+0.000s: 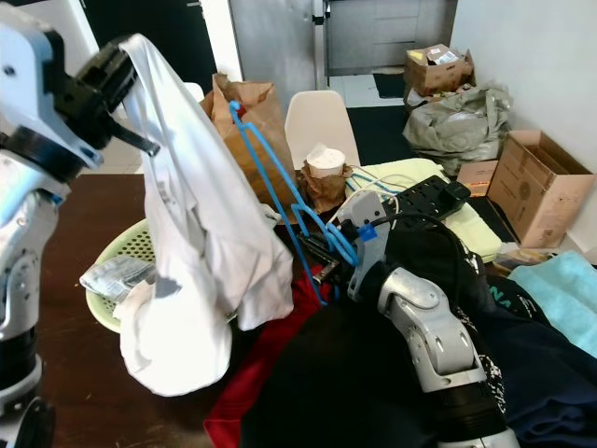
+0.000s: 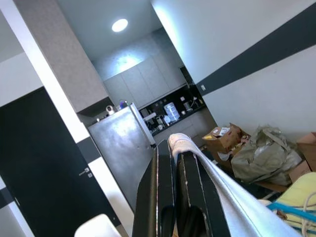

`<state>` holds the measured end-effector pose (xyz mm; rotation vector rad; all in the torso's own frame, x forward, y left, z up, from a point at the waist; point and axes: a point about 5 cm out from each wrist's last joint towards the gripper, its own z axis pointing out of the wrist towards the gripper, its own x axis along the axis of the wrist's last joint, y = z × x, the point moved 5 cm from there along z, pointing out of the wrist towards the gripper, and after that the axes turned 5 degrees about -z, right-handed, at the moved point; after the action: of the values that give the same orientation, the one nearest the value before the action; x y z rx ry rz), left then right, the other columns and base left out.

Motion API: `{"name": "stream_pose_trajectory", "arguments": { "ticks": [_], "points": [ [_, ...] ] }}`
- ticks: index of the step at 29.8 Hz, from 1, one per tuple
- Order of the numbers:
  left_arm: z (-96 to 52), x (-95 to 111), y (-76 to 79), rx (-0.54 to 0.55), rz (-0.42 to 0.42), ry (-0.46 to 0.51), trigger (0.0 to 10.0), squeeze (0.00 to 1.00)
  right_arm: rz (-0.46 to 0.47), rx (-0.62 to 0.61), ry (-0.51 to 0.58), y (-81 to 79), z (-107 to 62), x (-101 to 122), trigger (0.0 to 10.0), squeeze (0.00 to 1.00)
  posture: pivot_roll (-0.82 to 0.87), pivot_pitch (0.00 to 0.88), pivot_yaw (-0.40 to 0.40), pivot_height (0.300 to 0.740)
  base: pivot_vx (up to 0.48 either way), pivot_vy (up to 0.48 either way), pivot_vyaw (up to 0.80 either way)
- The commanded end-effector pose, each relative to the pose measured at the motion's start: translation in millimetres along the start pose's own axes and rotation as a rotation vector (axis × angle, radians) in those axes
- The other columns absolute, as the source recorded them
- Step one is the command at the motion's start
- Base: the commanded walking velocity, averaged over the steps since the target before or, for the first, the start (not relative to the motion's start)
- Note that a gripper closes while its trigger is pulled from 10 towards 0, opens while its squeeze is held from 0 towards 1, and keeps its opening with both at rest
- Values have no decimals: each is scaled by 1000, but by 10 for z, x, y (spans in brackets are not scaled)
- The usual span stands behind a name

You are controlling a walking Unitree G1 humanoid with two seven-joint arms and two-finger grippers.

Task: Hang hanger

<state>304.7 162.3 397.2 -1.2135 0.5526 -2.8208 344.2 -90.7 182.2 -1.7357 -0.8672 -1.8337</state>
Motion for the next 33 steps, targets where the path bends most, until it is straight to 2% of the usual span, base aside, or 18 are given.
{"name": "stream_pose_trajectory", "arguments": {
  "ticks": [1,2,3,5,7,9,14,17,19,27,30,32,33],
  "points": [
    [10,-31,35,-2,-38,-22,10000,0,12,-16,-40,18,0,-106,10000,0,-96,0,46,736,0,0,0],
    [10,-31,35,-2,-38,-22,10000,0,12,-16,-40,18,0,-106,10000,0,-96,0,46,736,0,0,0],
    [11,-73,109,-30,-64,-45,10000,0,13,-16,-36,14,5,-100,10000,0,-96,0,48,736,-360,0,0],
    [12,-90,162,-50,-84,-63,10000,0,14,-15,-34,12,8,-96,10000,0,-96,0,48,736,-362,0,0],
    [12,-90,162,-50,-84,-63,10000,0,14,-15,-34,12,8,-96,10000,0,-96,0,48,736,-364,0,0],
    [20,-54,271,-97,-171,-66,10000,0,26,-13,-16,7,14,-65,10000,0,-96,0,53,736,-360,0,0],
    [37,15,288,-110,-231,-51,10000,0,39,-5,2,-9,15,-33,10000,0,-97,0,53,736,-356,0,0],
    [37,15,288,-110,-231,-51,10000,0,39,-5,2,-9,15,-33,10000,0,-97,0,53,736,-356,0,0],
    [47,63,294,-115,-267,-34,10000,0,57,18,29,-48,15,17,10000,0,-97,0,52,736,-354,0,0],
    [53,106,308,-120,-303,-17,10000,0,96,48,84,-92,12,123,10000,0,-99,0,52,736,-341,0,0],
    [51,133,232,-81,-265,-3,10000,0,163,48,156,-76,4,250,10000,0,-100,0,52,736,-193,0,0],
    [51,133,232,-81,-265,-3,10000,0,163,48,156,-76,4,250,10000,0,-100,0,52,736,0,0,0],
    [46,132,152,-41,-233,-3,10000,0,181,46,171,-74,4,272,10000,0,-103,0,51,736,0,0,0]
  ]
}}
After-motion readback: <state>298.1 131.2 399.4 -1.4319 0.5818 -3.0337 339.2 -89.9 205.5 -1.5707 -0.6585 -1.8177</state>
